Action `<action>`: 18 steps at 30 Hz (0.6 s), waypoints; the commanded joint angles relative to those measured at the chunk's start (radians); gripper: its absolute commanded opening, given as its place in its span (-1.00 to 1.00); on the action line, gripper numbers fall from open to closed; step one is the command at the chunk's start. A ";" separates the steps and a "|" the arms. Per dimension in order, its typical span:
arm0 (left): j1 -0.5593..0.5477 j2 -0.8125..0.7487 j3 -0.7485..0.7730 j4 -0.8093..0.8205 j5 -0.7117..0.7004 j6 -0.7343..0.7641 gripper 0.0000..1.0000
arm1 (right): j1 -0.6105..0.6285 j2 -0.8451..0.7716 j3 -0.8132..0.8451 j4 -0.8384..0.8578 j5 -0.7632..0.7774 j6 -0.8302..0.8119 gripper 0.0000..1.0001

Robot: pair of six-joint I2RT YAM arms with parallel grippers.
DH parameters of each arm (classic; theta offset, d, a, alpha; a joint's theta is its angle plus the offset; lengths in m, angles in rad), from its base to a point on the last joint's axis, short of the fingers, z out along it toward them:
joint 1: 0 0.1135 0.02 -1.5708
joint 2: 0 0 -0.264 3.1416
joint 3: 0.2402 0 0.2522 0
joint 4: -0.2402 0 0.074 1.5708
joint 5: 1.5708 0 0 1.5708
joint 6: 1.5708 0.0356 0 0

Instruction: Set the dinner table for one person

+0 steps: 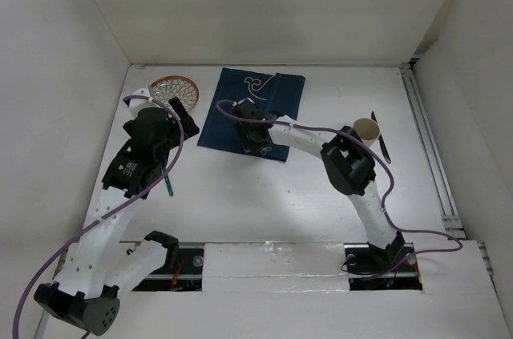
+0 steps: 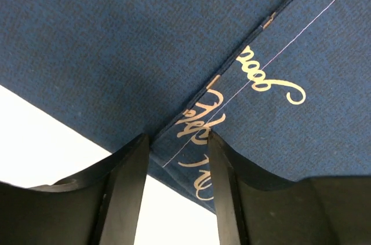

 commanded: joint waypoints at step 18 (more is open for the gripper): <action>0.002 -0.016 0.003 0.009 -0.013 -0.007 1.00 | 0.013 -0.157 -0.057 0.009 0.085 0.028 -1.00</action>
